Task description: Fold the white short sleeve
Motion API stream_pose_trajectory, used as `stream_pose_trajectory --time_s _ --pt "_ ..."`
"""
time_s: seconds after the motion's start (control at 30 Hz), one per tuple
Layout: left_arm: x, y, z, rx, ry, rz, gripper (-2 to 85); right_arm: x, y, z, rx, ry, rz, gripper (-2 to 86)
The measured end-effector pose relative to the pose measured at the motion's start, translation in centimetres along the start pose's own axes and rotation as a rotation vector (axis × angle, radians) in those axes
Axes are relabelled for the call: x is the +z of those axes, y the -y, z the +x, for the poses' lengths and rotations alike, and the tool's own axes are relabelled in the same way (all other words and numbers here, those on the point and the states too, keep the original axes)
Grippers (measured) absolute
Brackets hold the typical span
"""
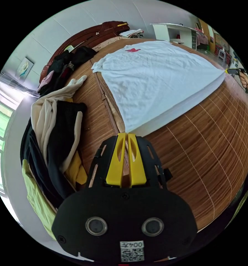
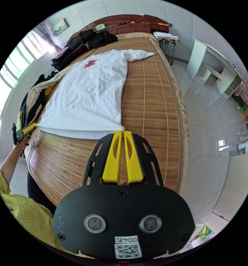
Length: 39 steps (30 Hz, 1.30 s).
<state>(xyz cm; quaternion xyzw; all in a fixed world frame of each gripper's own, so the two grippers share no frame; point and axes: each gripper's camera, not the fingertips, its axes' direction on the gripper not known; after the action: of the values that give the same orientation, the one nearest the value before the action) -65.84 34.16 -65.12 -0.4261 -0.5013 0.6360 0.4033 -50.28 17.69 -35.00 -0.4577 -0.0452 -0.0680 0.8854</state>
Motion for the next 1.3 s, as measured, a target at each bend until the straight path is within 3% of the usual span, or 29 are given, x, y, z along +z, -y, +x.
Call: stream_pose_trajectory --time_s 0.5,1.0,1.3 --pt "-5.4 -2.2 4.1 0.053 -0.009 -0.080 0.7 -7.2 -6.8 -4.2 0.100 0.081 0.015 -0.7" --pt "-11.4 -10.5 7.0 0.045 0.004 0.020 0.7 -15.8 -13.4 -11.6 -0.057 -0.055 0.053 -0.6" --pt "-13.9 -13.7 8.5 0.086 0.032 0.056 1.0 -20.4 -15.8 -12.9 -0.041 -0.065 0.085 -0.5"
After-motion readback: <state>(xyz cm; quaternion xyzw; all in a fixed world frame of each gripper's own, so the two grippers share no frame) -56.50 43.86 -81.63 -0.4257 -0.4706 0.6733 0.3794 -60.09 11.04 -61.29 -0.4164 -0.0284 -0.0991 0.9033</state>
